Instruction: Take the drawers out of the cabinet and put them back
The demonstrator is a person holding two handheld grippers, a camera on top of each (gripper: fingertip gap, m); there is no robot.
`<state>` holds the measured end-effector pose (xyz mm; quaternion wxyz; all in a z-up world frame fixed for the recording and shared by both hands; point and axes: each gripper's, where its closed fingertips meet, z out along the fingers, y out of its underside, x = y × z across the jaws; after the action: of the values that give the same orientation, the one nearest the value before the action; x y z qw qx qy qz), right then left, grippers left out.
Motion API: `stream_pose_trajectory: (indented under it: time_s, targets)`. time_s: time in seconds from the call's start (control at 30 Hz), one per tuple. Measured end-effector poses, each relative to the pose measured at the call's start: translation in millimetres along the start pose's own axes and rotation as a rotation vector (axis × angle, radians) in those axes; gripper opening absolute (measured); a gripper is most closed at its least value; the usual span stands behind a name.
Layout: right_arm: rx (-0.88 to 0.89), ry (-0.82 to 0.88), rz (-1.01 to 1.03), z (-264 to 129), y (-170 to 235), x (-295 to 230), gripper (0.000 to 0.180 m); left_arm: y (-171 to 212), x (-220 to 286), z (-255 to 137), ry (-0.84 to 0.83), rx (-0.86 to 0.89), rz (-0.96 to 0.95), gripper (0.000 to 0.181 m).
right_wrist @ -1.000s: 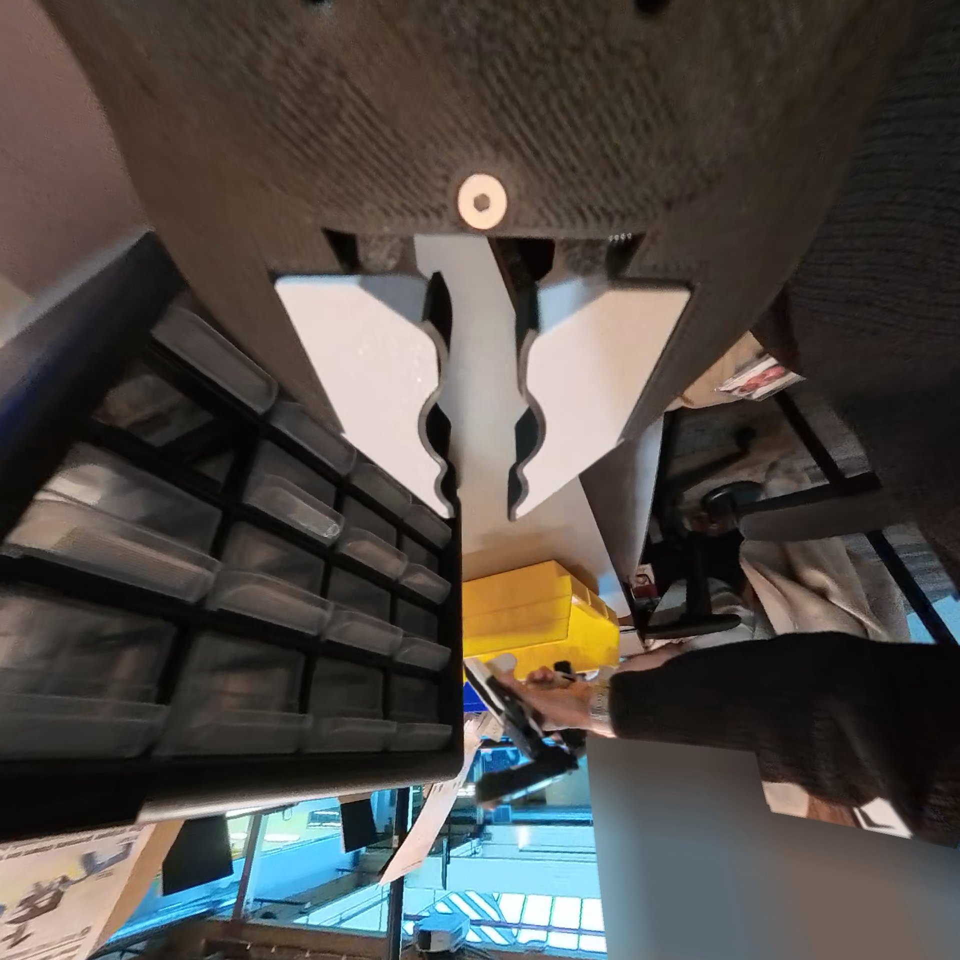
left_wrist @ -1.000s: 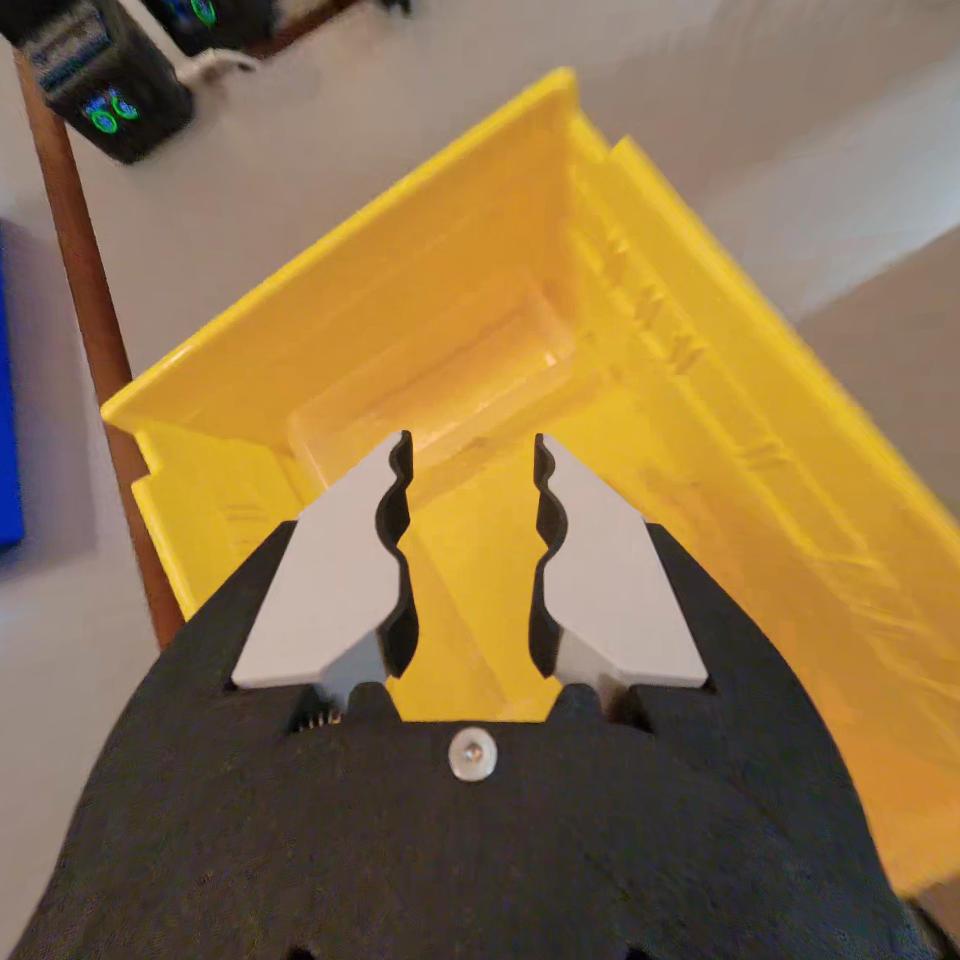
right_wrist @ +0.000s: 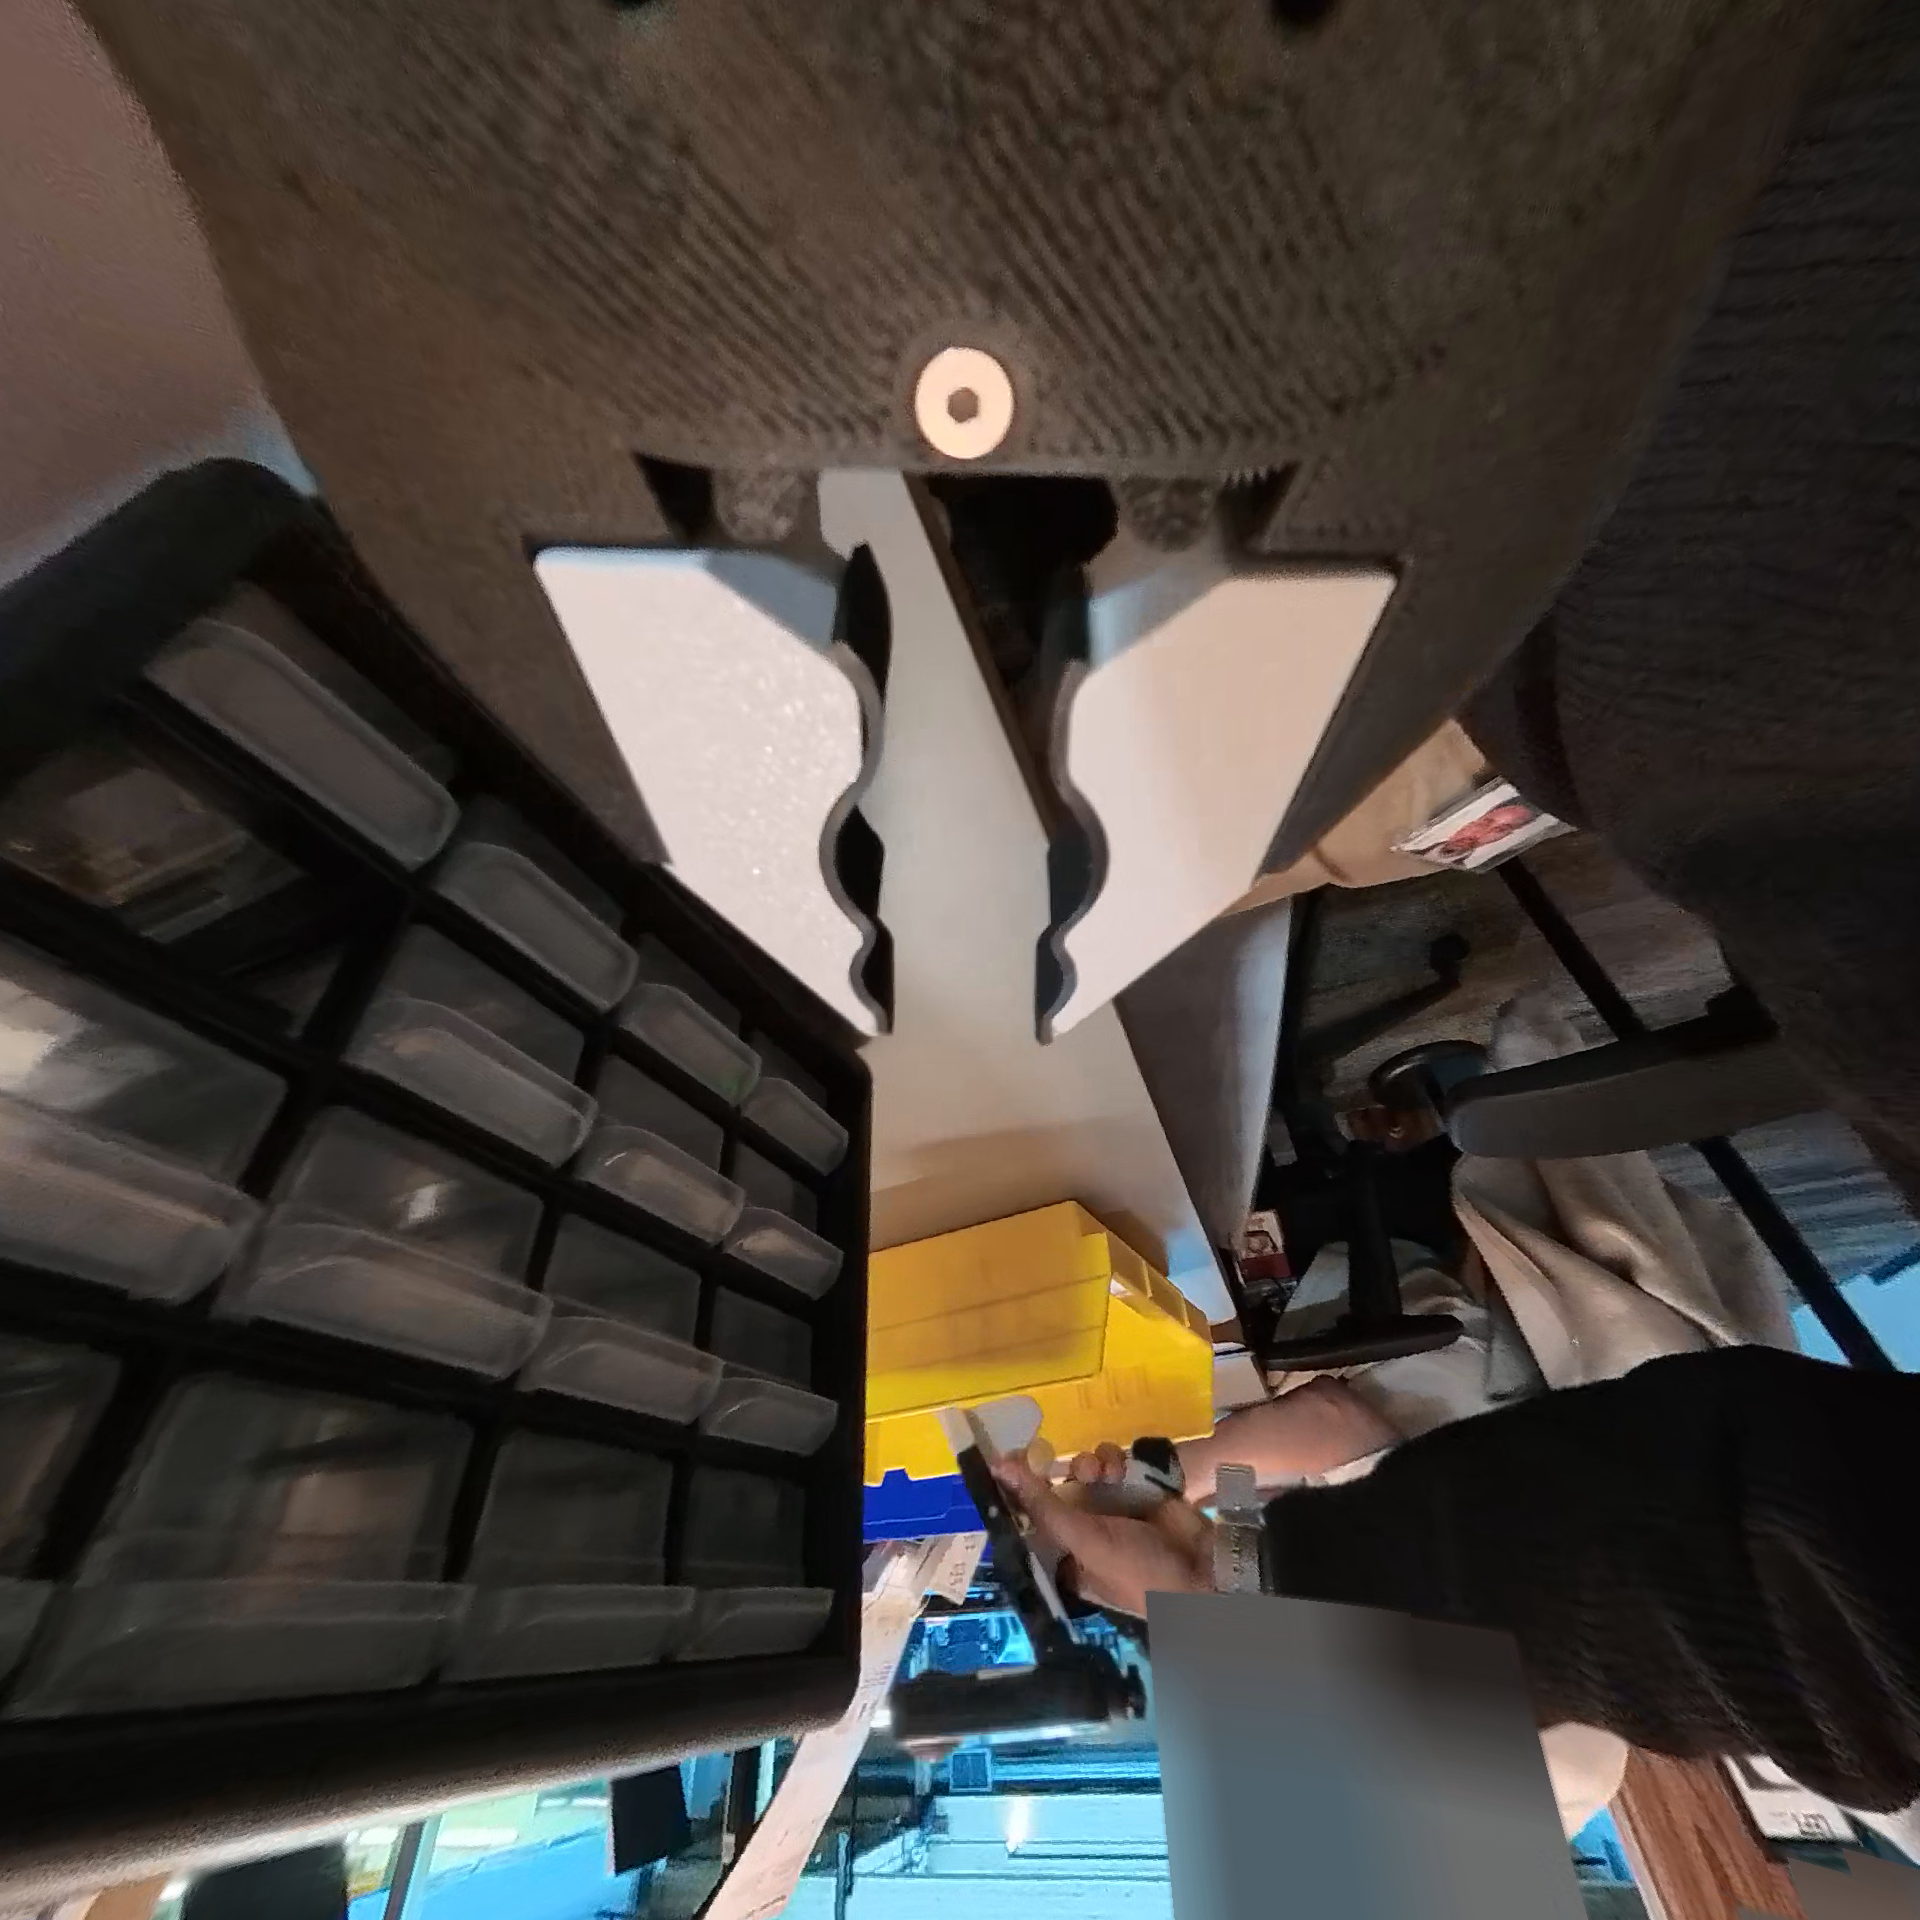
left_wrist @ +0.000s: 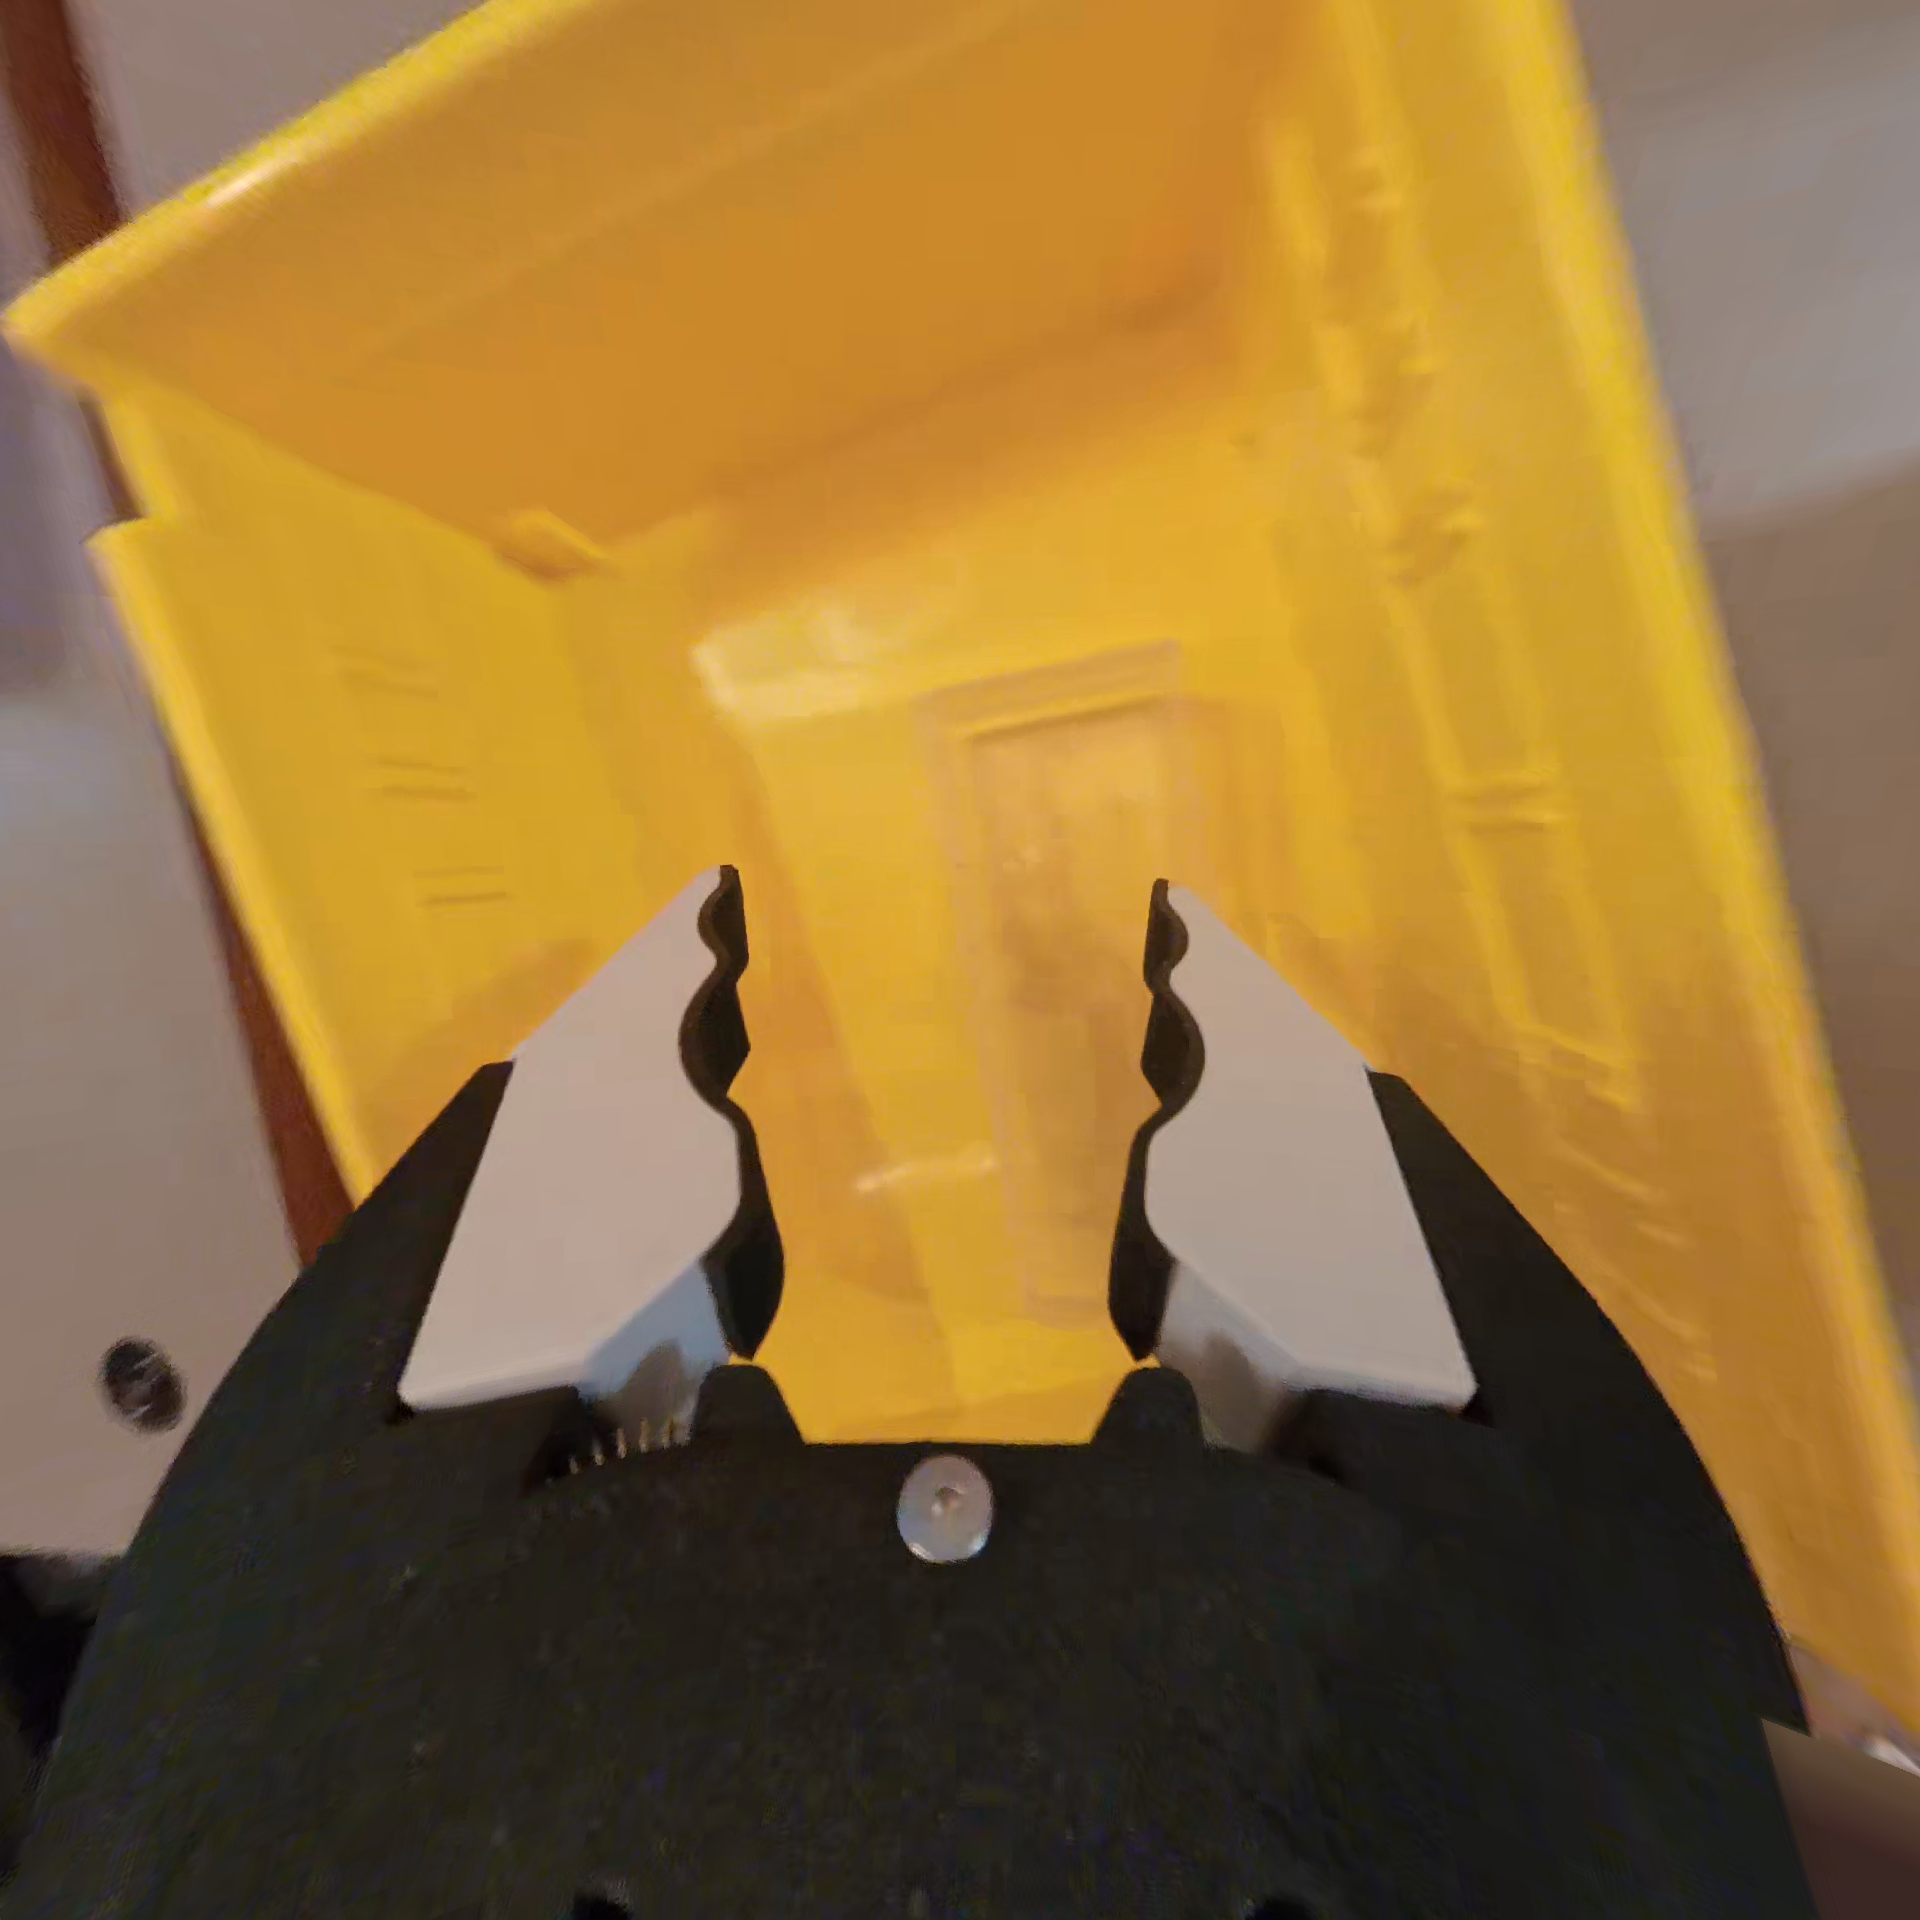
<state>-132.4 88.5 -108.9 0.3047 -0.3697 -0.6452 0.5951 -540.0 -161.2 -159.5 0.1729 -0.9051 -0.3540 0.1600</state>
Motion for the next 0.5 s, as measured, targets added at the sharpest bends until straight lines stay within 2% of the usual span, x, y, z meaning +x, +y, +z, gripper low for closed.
stream_pose_trajectory:
  time_s: [0.13,0.17,0.27,0.5]
  targets:
    - [-0.023,-0.010,-0.004,2,4,-5,0.027,41,-13,21,-0.024,-0.161,-0.048,0.074]
    - [-0.026,-0.004,-0.013,2,5,-5,0.027,50,-11,26,-0.008,-0.197,-0.055,0.065]
    - [-0.038,0.006,-0.020,2,8,-4,0.027,55,-3,28,0.047,-0.191,-0.030,0.001]
    - [-0.059,0.044,0.003,2,10,1,0.026,20,-11,-22,-0.058,0.040,0.008,0.000]
